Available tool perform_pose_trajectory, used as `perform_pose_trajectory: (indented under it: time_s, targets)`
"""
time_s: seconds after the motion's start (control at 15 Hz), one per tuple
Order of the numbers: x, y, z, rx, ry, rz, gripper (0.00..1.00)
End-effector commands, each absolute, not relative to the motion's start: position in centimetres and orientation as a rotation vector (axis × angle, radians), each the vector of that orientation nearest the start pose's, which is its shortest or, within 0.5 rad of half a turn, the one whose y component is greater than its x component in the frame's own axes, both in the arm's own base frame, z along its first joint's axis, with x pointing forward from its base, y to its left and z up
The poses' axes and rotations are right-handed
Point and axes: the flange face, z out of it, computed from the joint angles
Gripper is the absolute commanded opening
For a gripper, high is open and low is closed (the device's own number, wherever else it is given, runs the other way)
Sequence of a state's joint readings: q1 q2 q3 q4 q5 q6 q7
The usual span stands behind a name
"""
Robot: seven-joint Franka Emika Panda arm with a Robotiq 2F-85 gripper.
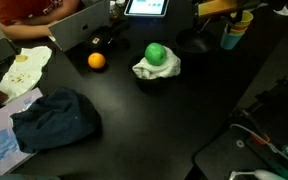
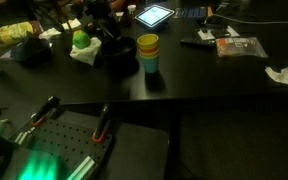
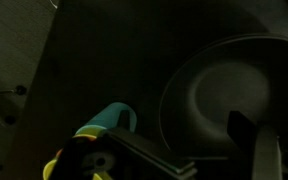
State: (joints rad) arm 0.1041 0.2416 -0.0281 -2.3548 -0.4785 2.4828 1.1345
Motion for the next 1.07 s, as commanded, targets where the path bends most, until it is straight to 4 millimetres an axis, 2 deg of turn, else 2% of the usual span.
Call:
perform_pose_trajectory:
  time_s: [0.0,0.27,0.6,1.0]
  targets:
    - [49.8,3.9,21.7,-3.247,1.112,-0.107,1.0]
    - [49.5,4.3,21.1,-3.237,1.124,-0.07,1.0]
    - [49.4,5.5,19.2,-3.137,1.295,-0.018,1.0]
    - [49.8,5.1,17.7,-3.052,1.442,-0.136,1.0]
